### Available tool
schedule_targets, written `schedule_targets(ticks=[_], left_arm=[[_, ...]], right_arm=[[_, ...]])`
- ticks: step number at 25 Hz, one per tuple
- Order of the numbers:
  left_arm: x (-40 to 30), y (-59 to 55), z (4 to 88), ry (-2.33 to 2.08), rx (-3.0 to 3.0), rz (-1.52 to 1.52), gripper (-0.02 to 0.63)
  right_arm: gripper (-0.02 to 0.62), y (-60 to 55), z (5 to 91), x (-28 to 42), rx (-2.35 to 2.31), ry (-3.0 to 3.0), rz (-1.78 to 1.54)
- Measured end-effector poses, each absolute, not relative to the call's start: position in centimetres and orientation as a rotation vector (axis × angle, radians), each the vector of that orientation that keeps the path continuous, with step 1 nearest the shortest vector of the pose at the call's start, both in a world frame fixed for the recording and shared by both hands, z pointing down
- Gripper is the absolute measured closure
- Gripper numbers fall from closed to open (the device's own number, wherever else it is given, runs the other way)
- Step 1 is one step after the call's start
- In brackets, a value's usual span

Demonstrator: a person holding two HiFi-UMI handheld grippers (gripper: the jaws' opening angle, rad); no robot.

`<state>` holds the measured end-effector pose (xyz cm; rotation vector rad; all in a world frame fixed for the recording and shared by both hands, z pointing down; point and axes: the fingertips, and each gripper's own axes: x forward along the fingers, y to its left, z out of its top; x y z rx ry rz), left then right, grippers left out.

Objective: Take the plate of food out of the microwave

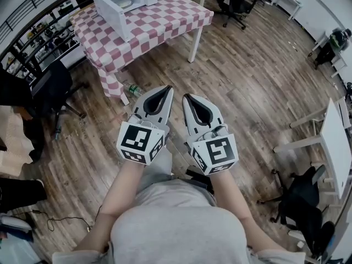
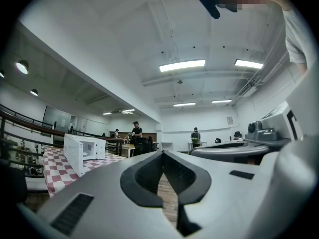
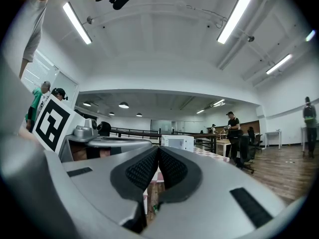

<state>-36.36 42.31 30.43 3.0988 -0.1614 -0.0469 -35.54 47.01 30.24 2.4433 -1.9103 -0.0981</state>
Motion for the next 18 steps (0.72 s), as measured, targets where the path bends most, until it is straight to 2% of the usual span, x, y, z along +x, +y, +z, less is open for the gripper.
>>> schedule_targets(ticks=[18], left_arm=[[-25.4,33.2,29.9,-0.228,3.081,-0.052,0.603]], right_arm=[[0.571,38.1,29.8,-24.8,2.422,-1.954,-0.107]])
